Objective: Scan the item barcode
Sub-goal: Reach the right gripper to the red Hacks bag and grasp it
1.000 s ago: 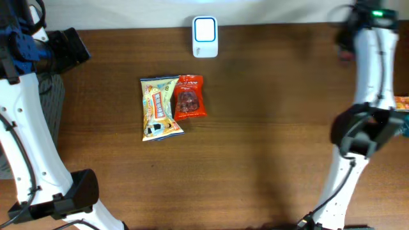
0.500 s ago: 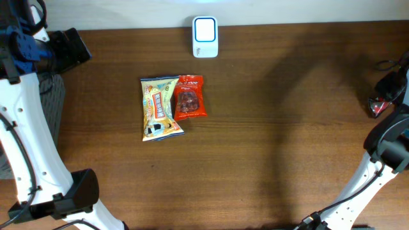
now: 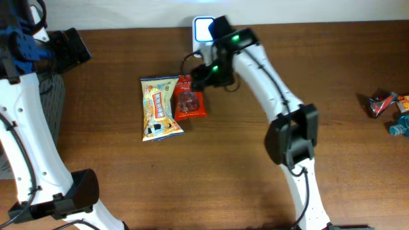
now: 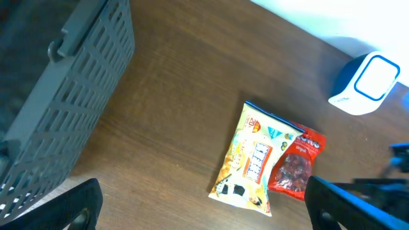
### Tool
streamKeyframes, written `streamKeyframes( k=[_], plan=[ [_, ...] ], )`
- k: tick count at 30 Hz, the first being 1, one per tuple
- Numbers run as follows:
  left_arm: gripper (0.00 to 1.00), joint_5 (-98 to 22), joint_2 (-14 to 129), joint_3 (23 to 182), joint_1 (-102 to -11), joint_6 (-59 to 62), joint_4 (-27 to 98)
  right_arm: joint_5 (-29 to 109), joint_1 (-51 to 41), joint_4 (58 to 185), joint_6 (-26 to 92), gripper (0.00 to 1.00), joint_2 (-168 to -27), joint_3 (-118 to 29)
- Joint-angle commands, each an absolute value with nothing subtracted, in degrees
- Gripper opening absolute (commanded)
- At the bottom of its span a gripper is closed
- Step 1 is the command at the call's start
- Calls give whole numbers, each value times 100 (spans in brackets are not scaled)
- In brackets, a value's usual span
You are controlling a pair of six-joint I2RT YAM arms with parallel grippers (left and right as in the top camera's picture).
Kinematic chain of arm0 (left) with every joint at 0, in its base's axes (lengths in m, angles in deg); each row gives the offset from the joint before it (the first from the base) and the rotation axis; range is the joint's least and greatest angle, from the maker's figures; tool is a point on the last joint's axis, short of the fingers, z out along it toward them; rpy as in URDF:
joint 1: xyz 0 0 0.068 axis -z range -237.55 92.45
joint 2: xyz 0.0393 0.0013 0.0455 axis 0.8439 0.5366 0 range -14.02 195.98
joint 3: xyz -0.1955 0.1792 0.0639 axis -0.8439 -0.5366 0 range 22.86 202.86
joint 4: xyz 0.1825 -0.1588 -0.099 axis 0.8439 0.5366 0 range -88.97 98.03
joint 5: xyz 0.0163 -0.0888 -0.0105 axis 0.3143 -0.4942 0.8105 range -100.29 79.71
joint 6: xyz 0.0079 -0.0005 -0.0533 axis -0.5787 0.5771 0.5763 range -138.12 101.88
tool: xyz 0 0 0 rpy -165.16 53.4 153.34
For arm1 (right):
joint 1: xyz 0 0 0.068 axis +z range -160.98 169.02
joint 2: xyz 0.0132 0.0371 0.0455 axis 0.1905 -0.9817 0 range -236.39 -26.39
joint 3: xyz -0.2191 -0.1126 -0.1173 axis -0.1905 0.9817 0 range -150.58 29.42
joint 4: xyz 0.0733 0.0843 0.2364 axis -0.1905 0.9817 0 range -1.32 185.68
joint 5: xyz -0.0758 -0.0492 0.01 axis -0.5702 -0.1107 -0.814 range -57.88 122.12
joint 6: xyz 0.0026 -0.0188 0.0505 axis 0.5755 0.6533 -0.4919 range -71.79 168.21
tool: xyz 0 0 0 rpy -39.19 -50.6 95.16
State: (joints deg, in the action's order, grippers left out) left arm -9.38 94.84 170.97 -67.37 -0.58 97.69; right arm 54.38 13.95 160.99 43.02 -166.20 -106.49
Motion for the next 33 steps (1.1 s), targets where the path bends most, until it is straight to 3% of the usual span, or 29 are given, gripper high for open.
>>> streamKeyframes(
  k=[1,3,5,11,14,16,18,19,22,25,26,27,33],
  plan=[
    [99,-899,9460,17106,-6748,-106,9773,5128,1910,15887,4168,84,-16945,-10544],
    [99,-899,9460,17108,-6746,-106,9773,4011,2251,15739,3563,84,-17192,-10499],
    [99,-899,9460,17108,-6746,-106,9773,3801,2288,15544,3521,84,-17232,-10190],
    [99,-899,9460,17108,-6746,-108,9773,2182,1617,16434,3263,84,-16943,-10033],
    [99,-899,9460,17108,-6746,-108,9773,2317,1447,16939,3493,91,-16537,-10287],
    [99,-899,9460,17108,-6748,-106,9773,3294,1631,16902,4929,92,-16530,-10287],
    [99,-899,9460,17108,-6746,-106,9773,3259,1836,16397,4916,91,-16563,-10280],
    [99,-899,9460,17108,-6746,-106,9773,3248,1840,16073,4656,88,-16563,-10280],
    [99,-899,9460,17108,-6748,-106,9773,3163,1731,14740,3871,54,-16609,-10166],
    [99,-899,9460,17108,-6746,-106,9773,2627,1663,14364,3412,33,-16731,-10162],
    [99,-899,9460,17108,-6746,-106,9773,2630,1659,14351,3298,17,-16821,-10162],
    [99,-899,9460,17106,-6746,-108,9773,2654,1666,14331,3071,7,-16963,-10162],
    [99,-899,9460,17108,-6748,-108,9773,3246,1670,15221,3517,4,-17159,-10164]
  ],
)
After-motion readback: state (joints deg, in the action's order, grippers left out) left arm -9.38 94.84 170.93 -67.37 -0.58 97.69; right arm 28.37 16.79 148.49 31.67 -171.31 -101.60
